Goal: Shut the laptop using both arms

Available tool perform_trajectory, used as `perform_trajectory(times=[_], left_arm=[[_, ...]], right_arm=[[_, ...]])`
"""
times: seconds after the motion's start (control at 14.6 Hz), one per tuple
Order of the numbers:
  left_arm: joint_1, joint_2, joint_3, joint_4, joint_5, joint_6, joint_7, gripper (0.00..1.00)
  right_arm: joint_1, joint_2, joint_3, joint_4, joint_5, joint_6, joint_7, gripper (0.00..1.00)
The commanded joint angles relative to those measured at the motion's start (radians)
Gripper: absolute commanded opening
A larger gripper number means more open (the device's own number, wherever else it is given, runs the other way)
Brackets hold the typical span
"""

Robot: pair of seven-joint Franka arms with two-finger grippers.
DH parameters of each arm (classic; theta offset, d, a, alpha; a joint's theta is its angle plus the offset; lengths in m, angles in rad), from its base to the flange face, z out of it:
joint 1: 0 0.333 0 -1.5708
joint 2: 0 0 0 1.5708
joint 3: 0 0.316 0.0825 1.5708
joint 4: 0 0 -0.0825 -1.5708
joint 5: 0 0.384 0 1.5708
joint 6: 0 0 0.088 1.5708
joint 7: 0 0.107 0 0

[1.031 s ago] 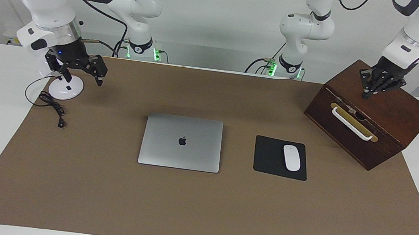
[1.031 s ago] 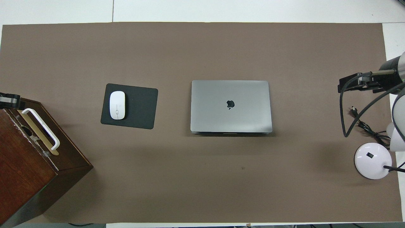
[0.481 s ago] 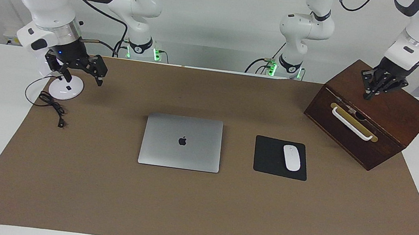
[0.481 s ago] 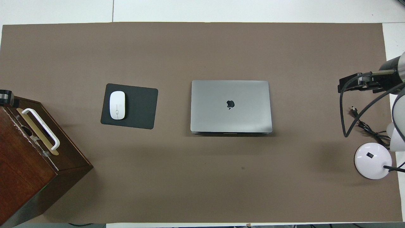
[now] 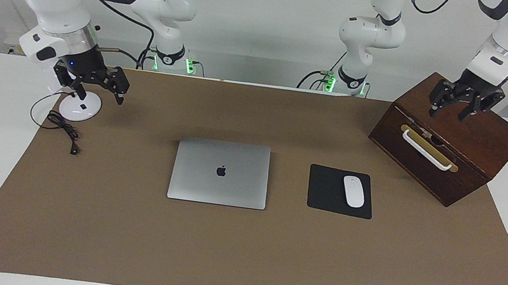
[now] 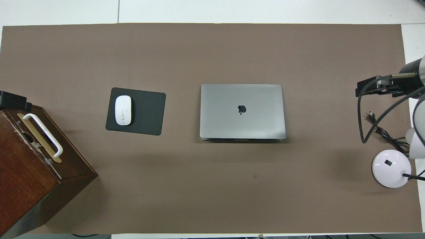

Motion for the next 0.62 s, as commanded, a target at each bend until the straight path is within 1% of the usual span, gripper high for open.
perform_trajectory(times=[0.0, 0.55], left_arm=[[0.007, 0.009, -0.01, 0.015, 0.018, 0.006, -0.018, 1.0], [-0.006, -0.006, -0.015, -0.031, 0.018, 0.014, -0.045, 1.0]], right_arm=[[-0.026, -0.027, 0.005, -0.036, 0.011, 0.027, -0.048, 1.0], [-0.037, -0.027, 0.002, -0.036, -0.003, 0.024, -0.059, 1.0]])
